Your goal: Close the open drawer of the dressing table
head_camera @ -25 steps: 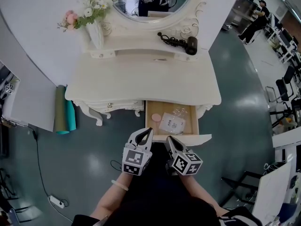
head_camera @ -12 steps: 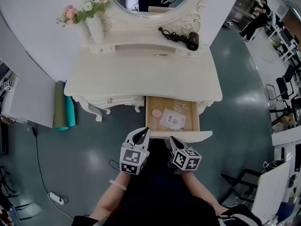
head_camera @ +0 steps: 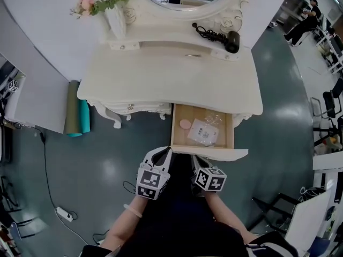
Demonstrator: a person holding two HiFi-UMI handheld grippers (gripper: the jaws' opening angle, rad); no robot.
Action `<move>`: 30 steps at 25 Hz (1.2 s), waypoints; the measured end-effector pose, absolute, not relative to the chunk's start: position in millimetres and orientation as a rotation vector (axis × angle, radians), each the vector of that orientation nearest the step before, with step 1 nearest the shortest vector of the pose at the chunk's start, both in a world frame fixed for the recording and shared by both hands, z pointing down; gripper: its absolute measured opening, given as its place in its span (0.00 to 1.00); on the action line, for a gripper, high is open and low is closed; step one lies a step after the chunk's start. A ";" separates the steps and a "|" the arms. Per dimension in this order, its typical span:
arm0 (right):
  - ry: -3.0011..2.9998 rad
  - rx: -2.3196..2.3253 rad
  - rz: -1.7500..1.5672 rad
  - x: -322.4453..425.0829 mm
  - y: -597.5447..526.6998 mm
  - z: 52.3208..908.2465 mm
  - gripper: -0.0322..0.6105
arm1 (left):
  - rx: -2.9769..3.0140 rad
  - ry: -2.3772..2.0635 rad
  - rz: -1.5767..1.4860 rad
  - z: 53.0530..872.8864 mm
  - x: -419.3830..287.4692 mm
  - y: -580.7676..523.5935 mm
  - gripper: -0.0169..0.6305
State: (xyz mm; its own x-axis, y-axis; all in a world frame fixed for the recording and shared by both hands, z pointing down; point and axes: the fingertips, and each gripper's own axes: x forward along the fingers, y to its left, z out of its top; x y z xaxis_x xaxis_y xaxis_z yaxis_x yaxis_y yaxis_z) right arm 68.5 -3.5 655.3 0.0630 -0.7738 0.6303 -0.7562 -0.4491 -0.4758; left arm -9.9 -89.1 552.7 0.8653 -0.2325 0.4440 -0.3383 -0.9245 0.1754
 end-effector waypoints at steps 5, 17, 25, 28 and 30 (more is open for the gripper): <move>1.608 -2.300 -1.444 71.1 -3.7 669.6 0.07 | 2.785 -0.443 0.650 558.0 -13.4 -92.2 0.06; 1.578 -2.259 -1.479 76.7 -8.7 670.2 0.07 | 2.783 -0.438 0.626 555.6 -4.5 -97.5 0.06; 1.584 -2.272 -1.462 85.0 -18.7 671.8 0.07 | 2.774 -0.450 0.617 556.4 0.1 -104.8 0.06; 1.590 -2.270 -1.465 86.8 -20.5 671.9 0.07 | 2.772 -0.458 0.614 555.5 0.2 -106.5 0.06; 1.598 -2.269 -1.466 88.2 -22.4 671.7 0.07 | 2.771 -0.468 0.605 553.9 -0.1 -108.3 0.06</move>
